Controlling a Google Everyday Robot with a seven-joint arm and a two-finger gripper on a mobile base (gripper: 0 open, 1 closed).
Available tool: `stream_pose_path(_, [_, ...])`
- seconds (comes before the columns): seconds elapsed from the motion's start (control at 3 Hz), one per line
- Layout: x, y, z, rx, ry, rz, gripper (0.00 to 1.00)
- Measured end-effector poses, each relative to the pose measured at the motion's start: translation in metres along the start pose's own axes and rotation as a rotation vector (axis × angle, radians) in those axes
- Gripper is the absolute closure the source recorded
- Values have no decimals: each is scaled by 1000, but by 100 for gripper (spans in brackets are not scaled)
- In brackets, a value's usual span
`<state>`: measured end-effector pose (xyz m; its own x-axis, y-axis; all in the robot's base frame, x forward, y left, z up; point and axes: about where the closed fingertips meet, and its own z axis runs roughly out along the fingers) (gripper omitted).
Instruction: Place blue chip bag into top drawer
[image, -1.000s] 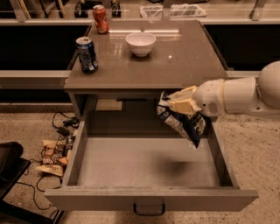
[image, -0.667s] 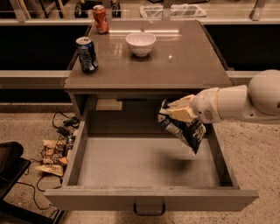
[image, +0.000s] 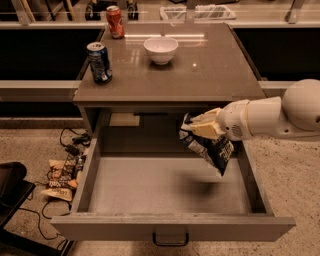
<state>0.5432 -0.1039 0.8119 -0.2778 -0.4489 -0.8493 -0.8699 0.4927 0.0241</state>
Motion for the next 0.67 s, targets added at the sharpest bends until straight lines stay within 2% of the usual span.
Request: stream_pose_path(0.67, [-2, 2, 3, -6, 1, -4, 11])
